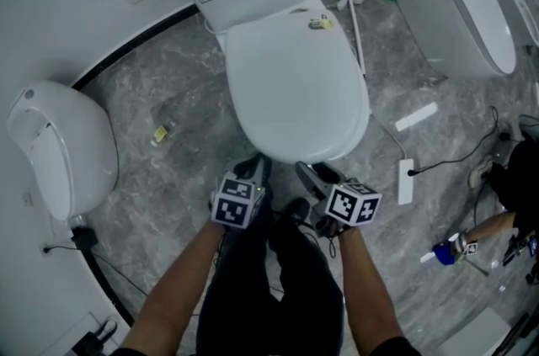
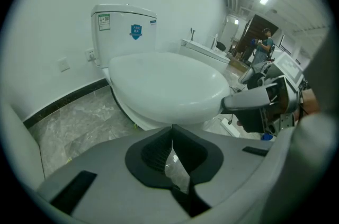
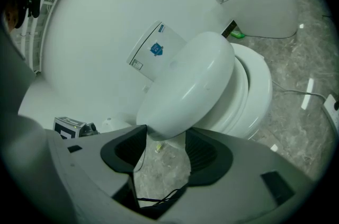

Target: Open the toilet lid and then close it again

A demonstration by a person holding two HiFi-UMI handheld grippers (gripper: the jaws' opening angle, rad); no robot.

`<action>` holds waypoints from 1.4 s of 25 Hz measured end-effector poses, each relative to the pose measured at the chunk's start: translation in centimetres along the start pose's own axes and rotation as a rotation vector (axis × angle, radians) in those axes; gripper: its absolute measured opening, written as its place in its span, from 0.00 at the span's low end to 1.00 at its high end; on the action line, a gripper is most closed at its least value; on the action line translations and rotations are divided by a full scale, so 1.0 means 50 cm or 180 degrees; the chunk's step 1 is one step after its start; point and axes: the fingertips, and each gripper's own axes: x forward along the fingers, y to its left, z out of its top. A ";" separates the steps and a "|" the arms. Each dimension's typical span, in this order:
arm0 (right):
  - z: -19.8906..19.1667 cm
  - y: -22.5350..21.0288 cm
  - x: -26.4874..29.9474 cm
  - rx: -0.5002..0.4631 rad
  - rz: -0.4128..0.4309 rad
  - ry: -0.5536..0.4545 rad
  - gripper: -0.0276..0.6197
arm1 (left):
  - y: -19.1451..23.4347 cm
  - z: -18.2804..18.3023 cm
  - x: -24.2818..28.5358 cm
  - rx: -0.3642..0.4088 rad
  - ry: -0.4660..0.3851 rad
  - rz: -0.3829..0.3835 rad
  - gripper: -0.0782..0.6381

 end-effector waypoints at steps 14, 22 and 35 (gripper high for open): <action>-0.039 -0.061 0.036 0.0057 -0.0006 0.0129 0.42 | 0.000 -0.047 0.077 0.0116 0.0212 -0.0123 0.12; -0.048 -0.070 0.035 0.0052 -0.0133 0.0236 0.41 | 0.009 -0.064 0.104 0.0137 0.0378 -0.0121 0.12; -0.050 -0.119 -0.033 -0.0063 -0.0556 0.0257 0.36 | -0.041 -0.069 0.129 0.0169 0.0486 -0.0278 0.12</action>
